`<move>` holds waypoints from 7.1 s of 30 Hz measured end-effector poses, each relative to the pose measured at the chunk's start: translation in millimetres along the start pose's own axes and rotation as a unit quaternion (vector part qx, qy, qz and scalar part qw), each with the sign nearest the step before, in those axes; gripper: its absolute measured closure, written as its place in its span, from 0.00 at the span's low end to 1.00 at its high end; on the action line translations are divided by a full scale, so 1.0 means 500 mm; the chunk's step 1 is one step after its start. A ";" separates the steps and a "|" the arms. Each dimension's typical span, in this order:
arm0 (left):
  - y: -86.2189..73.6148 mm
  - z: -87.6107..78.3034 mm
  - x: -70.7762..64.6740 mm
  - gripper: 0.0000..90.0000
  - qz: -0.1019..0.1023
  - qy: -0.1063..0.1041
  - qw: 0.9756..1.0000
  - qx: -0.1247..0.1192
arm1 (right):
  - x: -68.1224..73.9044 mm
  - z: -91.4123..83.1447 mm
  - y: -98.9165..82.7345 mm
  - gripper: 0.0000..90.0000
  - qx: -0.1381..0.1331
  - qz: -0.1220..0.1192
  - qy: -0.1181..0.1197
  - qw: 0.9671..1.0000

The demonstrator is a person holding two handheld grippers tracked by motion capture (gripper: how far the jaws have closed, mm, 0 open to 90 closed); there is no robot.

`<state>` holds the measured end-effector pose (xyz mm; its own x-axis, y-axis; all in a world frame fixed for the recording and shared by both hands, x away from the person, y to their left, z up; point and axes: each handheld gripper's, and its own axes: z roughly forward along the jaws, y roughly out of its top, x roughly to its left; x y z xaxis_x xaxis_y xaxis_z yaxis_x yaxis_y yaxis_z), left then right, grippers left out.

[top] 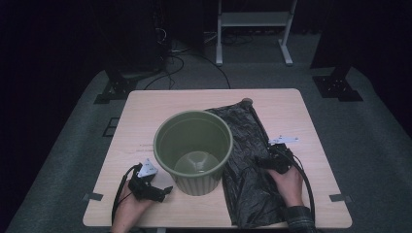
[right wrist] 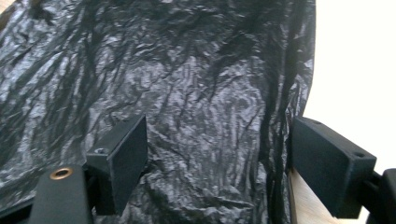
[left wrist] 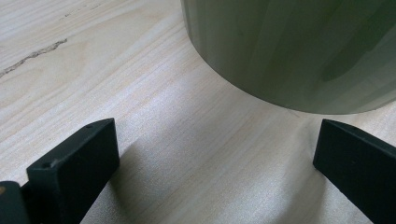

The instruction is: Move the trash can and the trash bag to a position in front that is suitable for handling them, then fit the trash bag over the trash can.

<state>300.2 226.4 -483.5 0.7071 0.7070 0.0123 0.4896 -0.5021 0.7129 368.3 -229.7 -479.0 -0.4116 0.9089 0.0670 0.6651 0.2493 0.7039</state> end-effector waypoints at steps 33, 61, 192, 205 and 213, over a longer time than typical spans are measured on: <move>0.000 0.000 0.000 0.00 0.000 0.000 1.000 0.000 | 0.065 -0.010 -0.009 0.65 0.006 -0.107 0.148 0.983; 0.000 0.000 0.000 0.00 0.000 0.000 1.000 0.000 | 0.153 0.031 0.009 0.90 -0.030 -0.123 0.103 0.987; -0.001 0.000 0.000 0.00 0.002 -0.001 1.000 -0.001 | 0.516 -0.166 0.460 1.00 -0.141 -0.275 0.555 0.772; -0.001 -0.001 0.000 0.00 0.002 -0.001 1.000 0.000 | 0.389 -0.168 0.402 0.99 -0.116 -0.258 0.486 0.827; -0.001 0.000 0.000 0.00 0.002 -0.001 1.000 -0.001 | 0.329 -0.160 0.377 0.99 -0.103 -0.250 0.450 0.851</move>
<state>299.8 226.6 -483.7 0.7101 0.7040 0.0136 0.4860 -0.5039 0.7141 376.2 -60.0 -278.5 -0.9831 0.0598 0.1729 0.1826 0.3821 0.9059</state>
